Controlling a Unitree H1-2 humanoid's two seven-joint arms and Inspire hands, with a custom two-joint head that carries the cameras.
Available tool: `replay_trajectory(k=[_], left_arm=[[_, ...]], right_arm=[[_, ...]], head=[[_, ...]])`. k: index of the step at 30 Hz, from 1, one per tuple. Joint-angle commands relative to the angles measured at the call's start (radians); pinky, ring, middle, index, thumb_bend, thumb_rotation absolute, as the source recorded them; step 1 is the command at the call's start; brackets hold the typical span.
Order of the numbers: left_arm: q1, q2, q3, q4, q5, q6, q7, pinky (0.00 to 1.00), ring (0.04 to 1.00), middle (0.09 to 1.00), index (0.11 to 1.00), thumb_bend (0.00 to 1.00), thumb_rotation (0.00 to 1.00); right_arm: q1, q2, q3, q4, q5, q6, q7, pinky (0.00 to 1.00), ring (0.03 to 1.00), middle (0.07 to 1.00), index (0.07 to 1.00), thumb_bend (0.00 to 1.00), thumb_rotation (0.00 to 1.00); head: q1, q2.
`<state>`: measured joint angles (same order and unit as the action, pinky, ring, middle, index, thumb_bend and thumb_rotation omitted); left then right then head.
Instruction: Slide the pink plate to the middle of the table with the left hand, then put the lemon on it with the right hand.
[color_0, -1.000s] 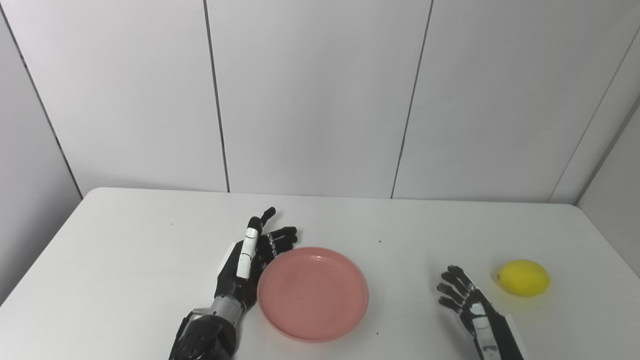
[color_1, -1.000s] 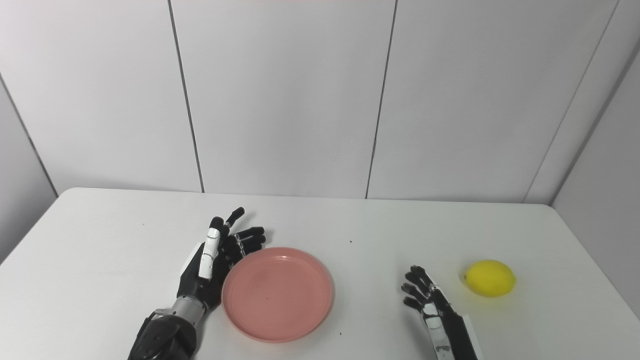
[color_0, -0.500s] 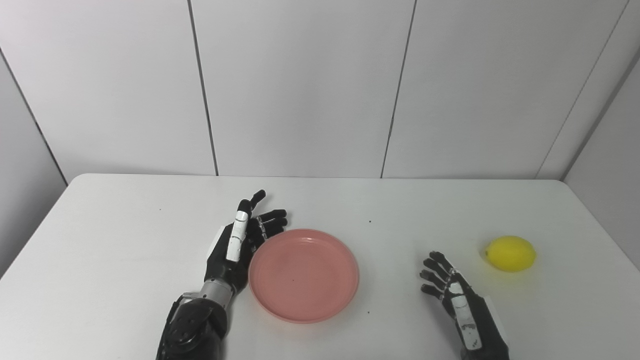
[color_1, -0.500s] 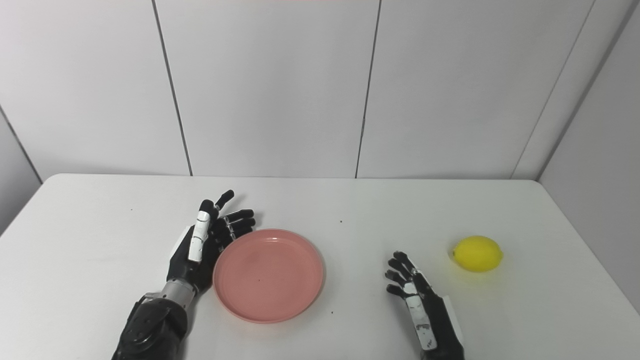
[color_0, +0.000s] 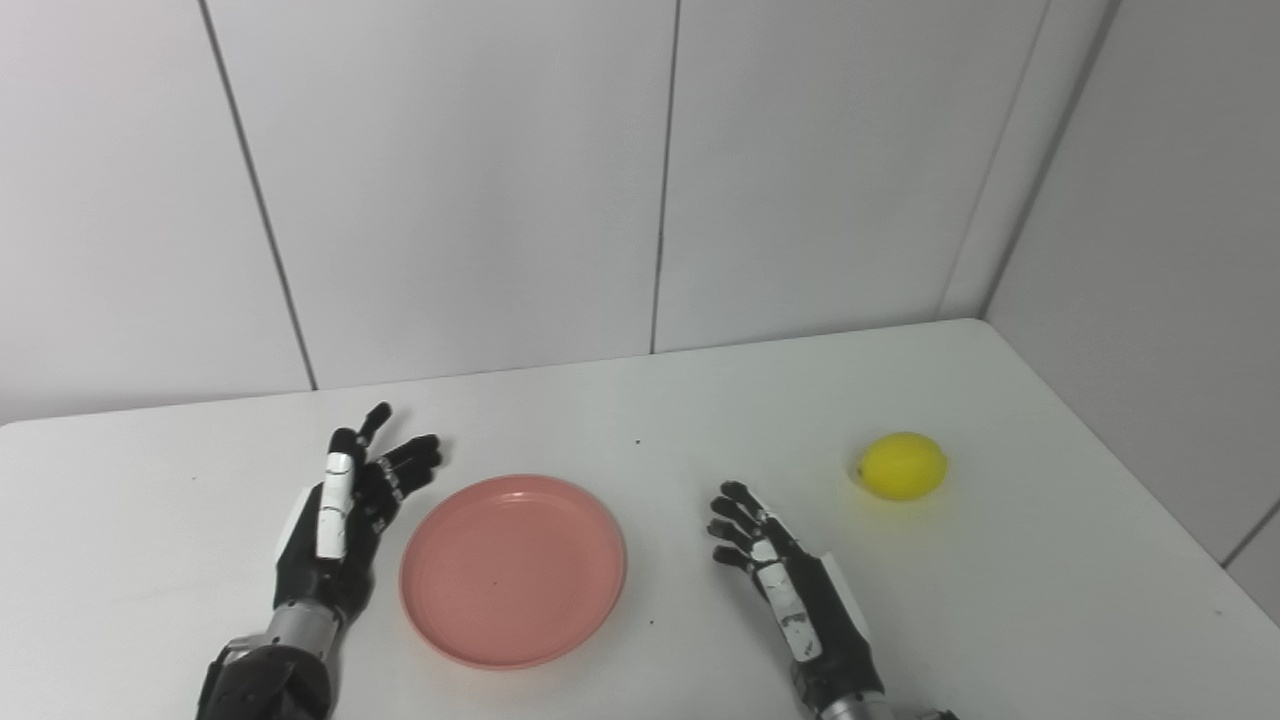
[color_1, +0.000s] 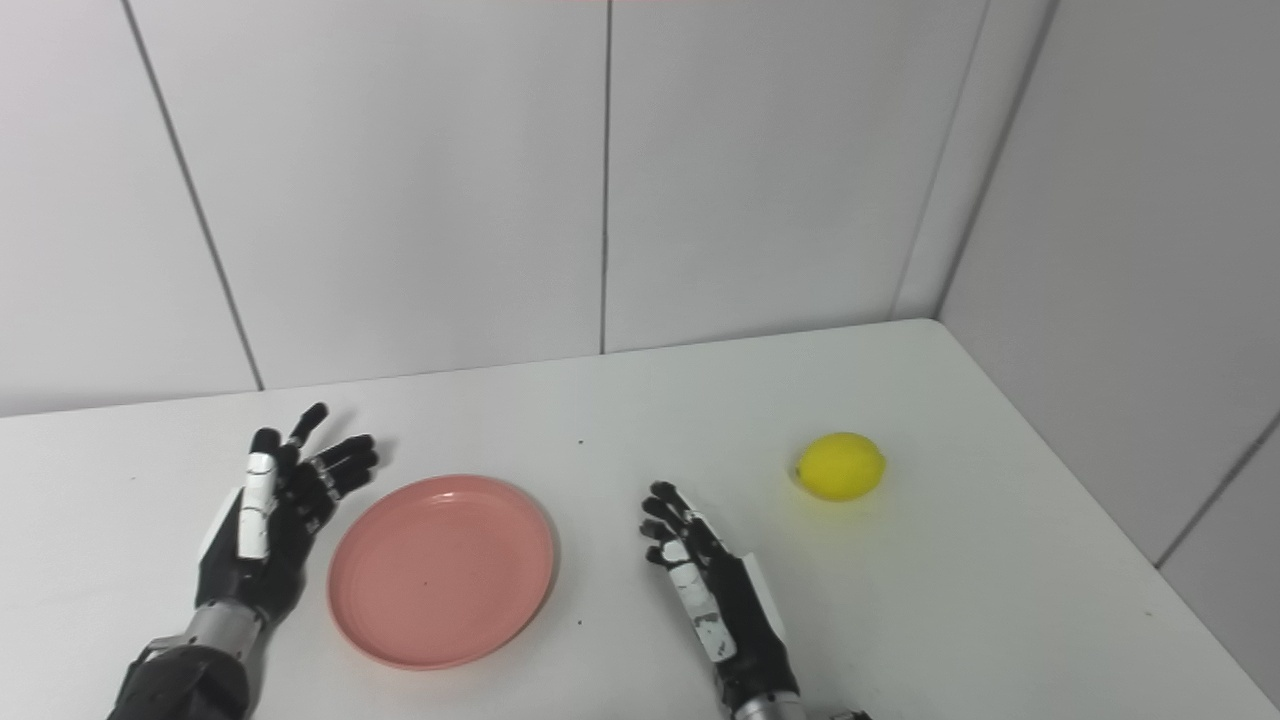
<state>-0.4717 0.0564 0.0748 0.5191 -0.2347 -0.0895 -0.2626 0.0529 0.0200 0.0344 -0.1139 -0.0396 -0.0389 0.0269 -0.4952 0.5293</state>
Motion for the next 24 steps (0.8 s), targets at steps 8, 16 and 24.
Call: replay_trajectory(k=[8, 16, 24], left_arm=[[-0.029, 0.026, 0.023, 0.123, -0.043, -0.055, -0.064, 0.87, 0.784, 0.747, 0.974, 0.68, 0.93], [-0.019, 0.024, 0.014, 0.093, -0.038, -0.048, -0.055, 0.84, 0.760, 0.727, 0.963, 0.65, 0.96], [-0.018, 0.023, 0.009, 0.090, -0.027, -0.053, -0.046, 0.83, 0.751, 0.722, 0.953, 0.67, 0.96]], right_arm=[[-0.011, 0.027, 0.023, 0.054, -0.021, -0.022, -0.016, 0.85, 0.871, 0.906, 0.912, 0.91, 1.00], [-0.008, 0.020, 0.023, 0.051, -0.018, -0.024, -0.014, 0.85, 0.872, 0.902, 0.909, 0.92, 1.00], [0.000, 0.016, 0.015, 0.044, -0.022, -0.039, -0.024, 0.85, 0.862, 0.883, 0.902, 0.92, 1.00]], head=[[-0.017, -0.007], [0.005, -0.001], [0.025, 0.003]])
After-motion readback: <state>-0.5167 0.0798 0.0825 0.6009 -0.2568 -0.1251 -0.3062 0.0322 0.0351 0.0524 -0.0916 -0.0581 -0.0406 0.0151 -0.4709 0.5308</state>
